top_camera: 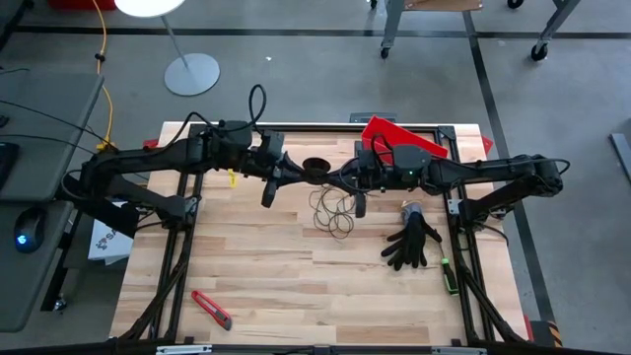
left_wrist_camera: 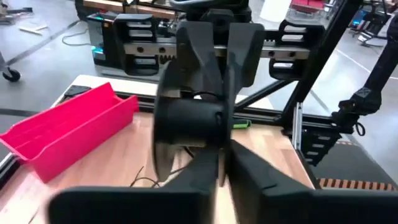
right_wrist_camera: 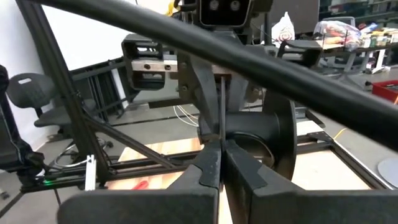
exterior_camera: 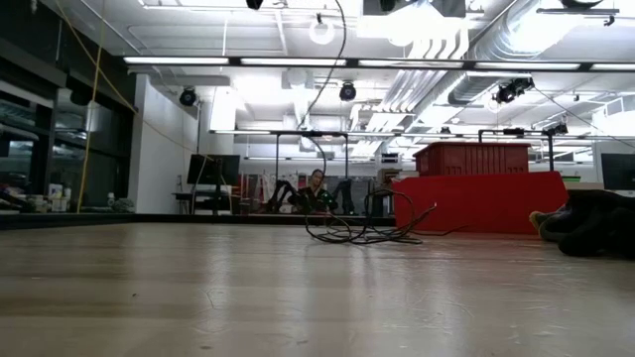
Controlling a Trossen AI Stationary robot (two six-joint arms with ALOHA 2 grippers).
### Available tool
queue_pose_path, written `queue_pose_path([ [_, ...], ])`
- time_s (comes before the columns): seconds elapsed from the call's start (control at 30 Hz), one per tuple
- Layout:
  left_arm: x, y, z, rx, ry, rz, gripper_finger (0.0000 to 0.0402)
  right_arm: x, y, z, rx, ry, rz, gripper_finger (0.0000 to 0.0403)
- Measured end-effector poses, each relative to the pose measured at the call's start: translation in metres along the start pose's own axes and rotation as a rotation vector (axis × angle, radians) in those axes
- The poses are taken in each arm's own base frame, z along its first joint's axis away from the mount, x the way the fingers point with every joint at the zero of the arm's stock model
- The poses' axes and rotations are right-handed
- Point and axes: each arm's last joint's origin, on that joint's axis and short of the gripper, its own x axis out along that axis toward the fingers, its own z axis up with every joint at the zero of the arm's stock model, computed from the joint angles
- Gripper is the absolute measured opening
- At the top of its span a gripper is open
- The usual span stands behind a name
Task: Coil cords
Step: Coil the black wire on the spool
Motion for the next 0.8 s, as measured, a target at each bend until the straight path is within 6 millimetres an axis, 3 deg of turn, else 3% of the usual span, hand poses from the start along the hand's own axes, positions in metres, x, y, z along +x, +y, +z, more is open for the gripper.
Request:
queue_pose_path([
  [0.33,-0.01,0.002,0.001,-0.026,0.006,0.019,0.0002,0.001,-0.001,-0.001,0.098,-0.002,-0.053,0.0012],
  [0.63,-0.061,0.005,0.017,-0.027,-0.1,0.068,0.0001,0.0,-0.003,-0.009,0.125,0.073,-0.084,0.0148],
  [0.8,-0.083,0.002,0.025,-0.078,-0.187,0.076,0.0001,0.003,-0.003,-0.011,0.093,0.079,-0.079,0.0171],
])
